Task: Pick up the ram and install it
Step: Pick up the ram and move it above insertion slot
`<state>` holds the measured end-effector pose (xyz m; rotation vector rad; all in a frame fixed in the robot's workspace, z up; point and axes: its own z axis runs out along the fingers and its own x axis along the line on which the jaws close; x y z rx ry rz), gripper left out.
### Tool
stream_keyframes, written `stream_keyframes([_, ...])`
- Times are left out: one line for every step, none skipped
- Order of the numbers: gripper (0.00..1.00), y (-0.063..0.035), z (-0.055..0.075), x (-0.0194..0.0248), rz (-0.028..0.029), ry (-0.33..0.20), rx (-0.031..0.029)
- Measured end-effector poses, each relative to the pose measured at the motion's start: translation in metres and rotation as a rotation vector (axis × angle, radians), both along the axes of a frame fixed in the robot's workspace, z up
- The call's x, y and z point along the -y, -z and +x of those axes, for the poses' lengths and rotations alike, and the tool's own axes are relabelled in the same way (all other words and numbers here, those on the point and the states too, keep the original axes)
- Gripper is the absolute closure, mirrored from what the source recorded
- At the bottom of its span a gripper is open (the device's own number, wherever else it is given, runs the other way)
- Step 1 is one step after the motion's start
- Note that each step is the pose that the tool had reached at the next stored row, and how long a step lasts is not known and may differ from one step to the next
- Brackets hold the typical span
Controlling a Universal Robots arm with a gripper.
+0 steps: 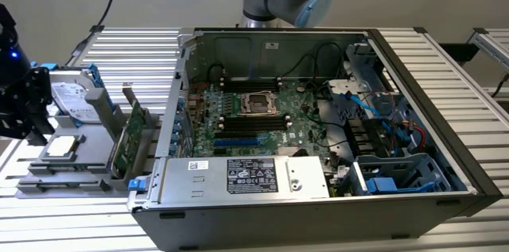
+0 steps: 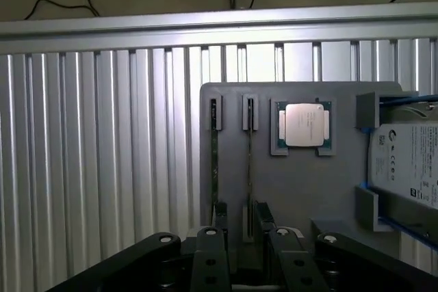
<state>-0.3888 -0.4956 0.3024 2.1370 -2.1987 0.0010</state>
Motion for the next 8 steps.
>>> stream_keyframes([0.70, 0.0018, 0.000, 0.0008, 0.0012, -0.008, -0.0012])
stream_keyframes([0.70, 0.0036, 0.000, 0.0016, 0.0023, -0.016, -0.0023])
stream_keyframes([0.70, 0.0054, 0.000, 0.0024, 0.0034, -0.024, -0.0034])
stream_keyframes([0.70, 0.0072, 0.000, 0.0032, 0.0046, -0.032, -0.0046])
stream_keyframes([0.70, 0.0090, 0.000, 0.0040, 0.0057, -0.039, -0.0058])
stream_keyframes([0.70, 0.0107, 0.000, 0.0049, 0.0067, -0.046, -0.0071])
stream_keyframes([0.70, 0.0128, 0.000, 0.0060, 0.0081, -0.053, -0.0085])
stream_keyframes([0.70, 0.0145, 0.000, 0.0073, 0.0092, -0.058, -0.0100])
